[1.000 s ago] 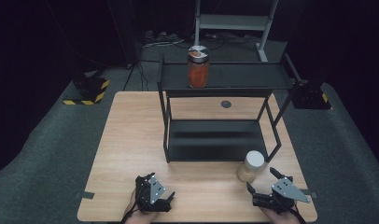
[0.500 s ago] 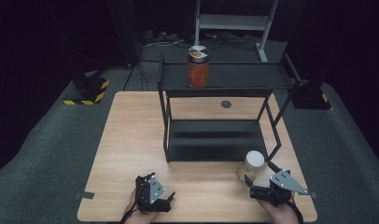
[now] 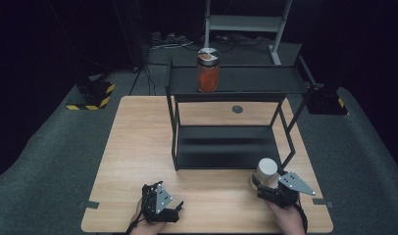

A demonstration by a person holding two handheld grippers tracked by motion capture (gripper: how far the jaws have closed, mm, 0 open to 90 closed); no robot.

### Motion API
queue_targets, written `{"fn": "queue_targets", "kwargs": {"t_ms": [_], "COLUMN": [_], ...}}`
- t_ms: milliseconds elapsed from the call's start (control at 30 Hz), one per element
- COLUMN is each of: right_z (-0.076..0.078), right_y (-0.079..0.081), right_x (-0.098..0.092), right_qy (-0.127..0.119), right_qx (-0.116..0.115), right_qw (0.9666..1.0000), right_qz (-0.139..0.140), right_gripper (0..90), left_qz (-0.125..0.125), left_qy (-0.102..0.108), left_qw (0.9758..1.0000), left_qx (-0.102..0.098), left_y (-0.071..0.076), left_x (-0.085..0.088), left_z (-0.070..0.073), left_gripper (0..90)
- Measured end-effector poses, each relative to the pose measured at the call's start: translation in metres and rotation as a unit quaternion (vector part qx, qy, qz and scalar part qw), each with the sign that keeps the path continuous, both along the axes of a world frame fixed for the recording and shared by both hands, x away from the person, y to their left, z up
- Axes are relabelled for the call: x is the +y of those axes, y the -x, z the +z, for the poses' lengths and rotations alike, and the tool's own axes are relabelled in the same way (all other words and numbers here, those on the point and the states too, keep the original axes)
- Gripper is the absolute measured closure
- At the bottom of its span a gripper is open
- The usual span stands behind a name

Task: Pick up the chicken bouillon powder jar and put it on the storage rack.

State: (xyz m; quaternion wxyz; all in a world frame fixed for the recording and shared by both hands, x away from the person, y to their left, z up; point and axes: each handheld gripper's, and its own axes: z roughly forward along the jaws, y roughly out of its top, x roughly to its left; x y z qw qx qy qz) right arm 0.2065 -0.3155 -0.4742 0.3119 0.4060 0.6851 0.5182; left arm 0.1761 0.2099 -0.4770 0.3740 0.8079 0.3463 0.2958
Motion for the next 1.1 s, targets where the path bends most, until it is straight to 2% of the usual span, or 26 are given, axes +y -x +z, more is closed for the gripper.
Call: {"fn": "queue_targets", "kwargs": {"t_ms": [233, 433, 733, 1100], "right_z": [-0.009, -0.015, -0.023, -0.019], "right_y": [0.002, 0.002, 0.007, 0.011], "right_x": [-0.004, -0.009, -0.011, -0.009], "right_qy": [-0.026, -0.024, -0.024, -0.018], "right_qx": [-0.016, -0.023, -0.038, -0.036], "right_qw": [0.9995, 0.9994, 0.9990, 0.9992], "right_qz": [-0.007, 0.006, 0.005, 0.005], "right_gripper": [24.0, 31.8, 34.0, 34.1], "left_qz": [-0.001, -0.003, -0.004, -0.004], "left_qy": [-0.001, -0.008, -0.005, -0.006], "left_qw": [1.0000, 1.0000, 1.0000, 1.0000], "left_qx": [-0.002, -0.005, -0.002, -0.004], "left_y": [0.001, 0.002, 0.000, 0.001], "left_x": [0.000, -0.002, -0.001, -0.001], "left_z": [0.000, 0.000, 0.000, 0.000], "left_gripper": [0.9, 0.9, 0.9, 0.9]}}
